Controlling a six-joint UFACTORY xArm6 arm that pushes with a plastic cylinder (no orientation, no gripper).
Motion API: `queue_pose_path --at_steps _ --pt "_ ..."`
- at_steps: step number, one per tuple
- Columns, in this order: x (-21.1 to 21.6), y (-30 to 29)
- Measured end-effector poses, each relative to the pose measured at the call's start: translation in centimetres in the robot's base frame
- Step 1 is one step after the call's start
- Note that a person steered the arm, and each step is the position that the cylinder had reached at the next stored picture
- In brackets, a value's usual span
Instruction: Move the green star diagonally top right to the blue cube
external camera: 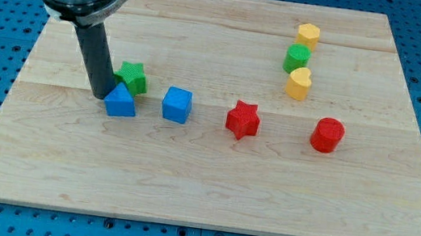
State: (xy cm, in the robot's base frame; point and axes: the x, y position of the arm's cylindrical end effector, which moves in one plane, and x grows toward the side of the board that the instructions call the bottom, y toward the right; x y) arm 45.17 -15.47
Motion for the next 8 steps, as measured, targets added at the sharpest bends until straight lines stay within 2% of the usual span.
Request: queue_pose_path --at_steps 1,2,3,4,5,6,7,8 --pt "-2.1 0.0" --pt "-6.5 1.0" --pt "-7.9 -0.6" --pt "-2.3 -5.5" --pt "5.0 -1.9" --pt "7.3 2.0" --pt "7.3 7.3" --pt "5.8 6.9"
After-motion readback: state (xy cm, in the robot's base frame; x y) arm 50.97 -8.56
